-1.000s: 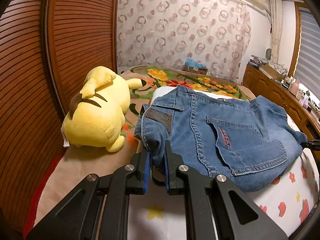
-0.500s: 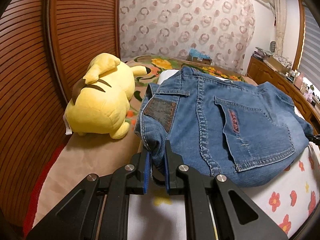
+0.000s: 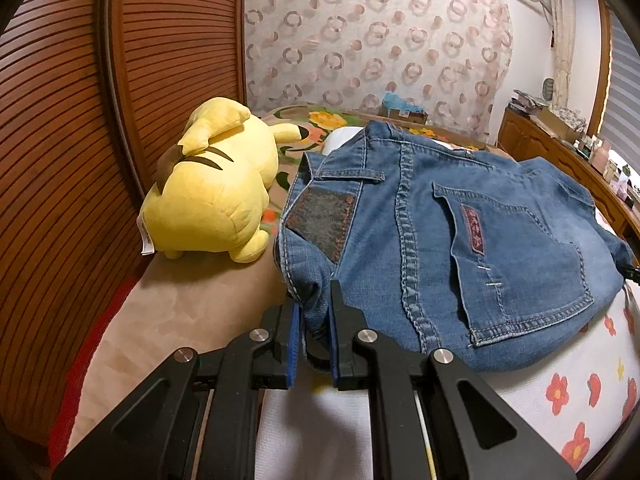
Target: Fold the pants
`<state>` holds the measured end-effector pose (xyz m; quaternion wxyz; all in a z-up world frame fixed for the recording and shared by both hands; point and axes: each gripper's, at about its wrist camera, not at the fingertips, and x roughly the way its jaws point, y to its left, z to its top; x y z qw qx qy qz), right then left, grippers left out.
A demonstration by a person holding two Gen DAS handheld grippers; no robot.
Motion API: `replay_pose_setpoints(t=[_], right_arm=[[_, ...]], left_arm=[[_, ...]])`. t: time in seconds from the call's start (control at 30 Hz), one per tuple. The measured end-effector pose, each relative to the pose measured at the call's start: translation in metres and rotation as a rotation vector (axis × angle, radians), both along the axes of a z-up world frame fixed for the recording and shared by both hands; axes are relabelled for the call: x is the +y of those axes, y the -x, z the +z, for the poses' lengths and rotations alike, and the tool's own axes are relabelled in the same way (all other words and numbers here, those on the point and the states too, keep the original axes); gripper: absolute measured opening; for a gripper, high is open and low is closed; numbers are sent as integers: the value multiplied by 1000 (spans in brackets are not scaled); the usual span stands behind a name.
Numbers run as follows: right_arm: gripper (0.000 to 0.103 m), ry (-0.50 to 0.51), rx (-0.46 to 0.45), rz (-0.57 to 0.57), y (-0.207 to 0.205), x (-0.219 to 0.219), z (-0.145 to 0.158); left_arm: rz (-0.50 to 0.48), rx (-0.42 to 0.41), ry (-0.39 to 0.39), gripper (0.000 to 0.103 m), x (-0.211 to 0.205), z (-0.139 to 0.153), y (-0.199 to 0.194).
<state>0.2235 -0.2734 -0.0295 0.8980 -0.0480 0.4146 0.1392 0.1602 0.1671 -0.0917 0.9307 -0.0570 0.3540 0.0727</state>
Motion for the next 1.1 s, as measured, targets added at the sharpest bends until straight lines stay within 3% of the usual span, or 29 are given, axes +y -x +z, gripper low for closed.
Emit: replay_pose_setpoints(t=[0.4, 0.53, 0.73, 1.1], right_arm=[[16, -44, -38, 5, -1, -9, -3], [16, -60, -106, -3, 1, -9, 7], [15, -59, -221, -4, -10, -1, 57], [15, -5, -417, -63, -42, -2, 166]], left_arm=[[-4, -6, -5, 13, 0, 3, 14], [-6, -71, -2, 13, -1, 21, 21], [-34, -175, -22, 12, -15, 76, 14], [-87, -354, -102, 11, -46, 182, -40]])
